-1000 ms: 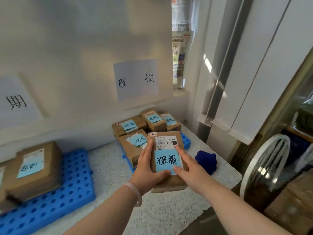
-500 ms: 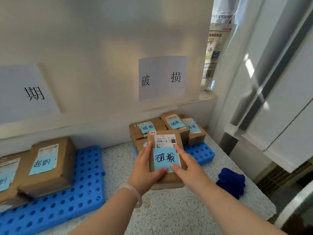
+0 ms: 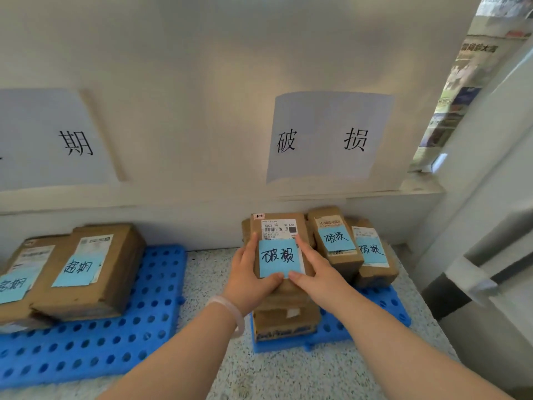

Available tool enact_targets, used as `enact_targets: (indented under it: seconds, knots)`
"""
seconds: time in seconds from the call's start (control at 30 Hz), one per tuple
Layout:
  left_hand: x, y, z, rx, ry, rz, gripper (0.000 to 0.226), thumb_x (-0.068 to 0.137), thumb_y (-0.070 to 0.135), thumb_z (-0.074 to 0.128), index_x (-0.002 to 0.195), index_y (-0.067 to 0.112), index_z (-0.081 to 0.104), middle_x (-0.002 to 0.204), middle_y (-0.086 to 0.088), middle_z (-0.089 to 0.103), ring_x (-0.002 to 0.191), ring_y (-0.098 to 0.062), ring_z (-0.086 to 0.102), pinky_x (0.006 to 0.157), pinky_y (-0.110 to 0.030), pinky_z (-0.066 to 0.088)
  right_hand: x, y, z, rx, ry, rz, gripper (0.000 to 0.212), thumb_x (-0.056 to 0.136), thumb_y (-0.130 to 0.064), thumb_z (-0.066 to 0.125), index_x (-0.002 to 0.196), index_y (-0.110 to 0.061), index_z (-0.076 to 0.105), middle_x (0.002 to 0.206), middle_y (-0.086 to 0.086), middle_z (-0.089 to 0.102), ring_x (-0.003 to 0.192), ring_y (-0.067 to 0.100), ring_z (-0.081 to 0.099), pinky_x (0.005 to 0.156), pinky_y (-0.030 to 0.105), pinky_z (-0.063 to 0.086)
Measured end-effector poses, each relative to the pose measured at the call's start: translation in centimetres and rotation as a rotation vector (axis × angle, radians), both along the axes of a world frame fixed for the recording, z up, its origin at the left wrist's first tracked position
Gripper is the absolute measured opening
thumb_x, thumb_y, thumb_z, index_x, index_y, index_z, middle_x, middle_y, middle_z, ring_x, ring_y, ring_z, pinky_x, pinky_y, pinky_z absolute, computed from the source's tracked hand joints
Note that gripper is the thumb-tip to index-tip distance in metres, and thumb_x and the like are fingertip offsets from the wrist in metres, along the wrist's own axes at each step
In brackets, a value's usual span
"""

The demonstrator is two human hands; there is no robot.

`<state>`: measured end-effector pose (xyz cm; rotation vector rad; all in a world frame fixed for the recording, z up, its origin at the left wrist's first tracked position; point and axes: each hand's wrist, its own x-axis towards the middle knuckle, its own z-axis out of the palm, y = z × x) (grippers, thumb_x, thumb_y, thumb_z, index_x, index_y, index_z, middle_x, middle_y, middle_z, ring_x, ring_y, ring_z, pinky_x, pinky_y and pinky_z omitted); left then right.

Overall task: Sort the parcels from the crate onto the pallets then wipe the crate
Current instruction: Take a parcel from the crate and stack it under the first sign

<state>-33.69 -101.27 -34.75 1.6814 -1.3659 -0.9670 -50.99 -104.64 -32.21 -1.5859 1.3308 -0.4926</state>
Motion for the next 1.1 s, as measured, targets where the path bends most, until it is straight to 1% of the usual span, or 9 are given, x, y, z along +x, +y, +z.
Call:
enact_targets:
  seconds: [0.13, 0.27, 0.37, 0.47, 0.6, 0.67, 0.87, 1.0, 1.1]
  knots:
    - [0.3, -2.9, -1.0, 0.052, -0.021, 0.047, 0.100, 0.083, 0.033, 0.075, 0.157, 0.032, 0.008, 0.150, -0.004, 0.027, 0.134, -0.016, 0.032, 0.104, -0.022, 0.028, 0.9, -3.6, -1.0, 0.017, 0.017, 0.031, 0.077, 0.095, -0.025, 0.063, 0.150, -0.053, 0.015, 0.145, -0.009, 0.037, 0.121, 0.008, 0.044, 0.101, 0.027, 0.041]
    - [0.9, -4.8, -1.8, 0.093, -0.024, 0.049, 0.105, 0.080, 0.036, 0.078, 0.155, 0.036, 0.005, 0.151, -0.005, 0.024, 0.136, -0.020, 0.031, 0.113, -0.034, 0.033, 1.9, -5.6, -2.0, 0.023, 0.033, 0.070, 0.079, 0.096, -0.023, 0.062, 0.153, -0.045, 0.012, 0.133, -0.010, 0.032, 0.118, 0.007, 0.039, 0.099, 0.027, 0.041]
    - [0.9, -5.8, -2.2, 0.078, -0.032, 0.078, 0.104, 0.081, 0.035, 0.078, 0.156, 0.035, 0.005, 0.151, -0.004, 0.023, 0.137, -0.019, 0.029, 0.108, -0.027, 0.027, 2.3, -7.1, -2.6, 0.020, 0.032, 0.082, 0.079, 0.096, -0.026, 0.062, 0.152, -0.048, 0.012, 0.140, -0.009, 0.031, 0.122, 0.007, 0.038, 0.103, 0.031, 0.041]
    - [1.2, -7.2, -2.5, 0.054, -0.035, 0.107, 0.104, 0.081, 0.034, 0.078, 0.156, 0.036, 0.005, 0.152, -0.003, 0.023, 0.138, -0.017, 0.028, 0.105, -0.023, 0.024, 2.7, -9.0, -2.9, 0.030, 0.022, 0.078, 0.078, 0.094, -0.029, 0.063, 0.150, -0.052, 0.013, 0.137, -0.010, 0.033, 0.120, 0.009, 0.043, 0.098, 0.032, 0.044]
    - [1.7, -8.6, -2.6, 0.079, -0.028, 0.100, 0.104, 0.080, 0.038, 0.078, 0.155, 0.039, 0.007, 0.151, -0.002, 0.024, 0.137, -0.019, 0.032, 0.113, -0.034, 0.032, 3.0, -10.5, -3.5, 0.021, 0.016, 0.072, 0.078, 0.094, -0.027, 0.064, 0.152, -0.047, 0.016, 0.133, -0.008, 0.035, 0.112, 0.007, 0.044, 0.077, 0.019, 0.040]
    - [1.7, -9.0, -2.6, 0.081, -0.027, 0.095, 0.103, 0.080, 0.037, 0.078, 0.156, 0.037, 0.008, 0.152, -0.002, 0.023, 0.135, -0.017, 0.032, 0.112, -0.031, 0.031, 3.0, -11.0, -3.6, 0.024, 0.011, 0.065, 0.078, 0.094, -0.025, 0.064, 0.153, -0.045, 0.017, 0.130, -0.008, 0.036, 0.110, 0.006, 0.045, 0.075, 0.017, 0.038]
    - [2.1, -8.8, -2.1, 0.118, -0.073, 0.042, 0.106, 0.081, 0.044, 0.077, 0.156, 0.038, 0.002, 0.160, -0.001, 0.010, 0.146, -0.022, 0.021, 0.118, -0.037, 0.026, 3.0, -11.1, -3.2, 0.008, 0.063, 0.089, 0.080, 0.092, -0.030, 0.065, 0.152, -0.049, 0.016, 0.146, -0.003, 0.033, 0.126, 0.014, 0.041, 0.101, 0.031, 0.037]
    - [2.4, -6.3, -1.8, 0.176, -0.152, -0.034, 0.112, 0.079, 0.051, 0.076, 0.154, 0.045, -0.006, 0.163, 0.008, -0.005, 0.150, -0.021, 0.014, 0.118, -0.040, 0.025, 1.2, -8.8, -3.3, -0.074, 0.095, 0.046, 0.074, 0.092, -0.049, 0.057, 0.150, -0.055, 0.012, 0.158, -0.012, 0.019, 0.144, 0.015, 0.024, 0.115, 0.047, 0.032]
    - [2.2, -4.1, -1.0, 0.163, -0.224, -0.038, 0.114, 0.078, 0.051, 0.077, 0.153, 0.047, -0.009, 0.164, 0.008, -0.007, 0.151, -0.022, 0.010, 0.118, -0.044, 0.024, -0.1, -5.8, -3.3, -0.115, 0.140, 0.024, 0.081, 0.090, -0.051, 0.061, 0.151, -0.052, 0.008, 0.163, -0.011, 0.009, 0.149, 0.013, 0.012, 0.119, 0.047, 0.026]
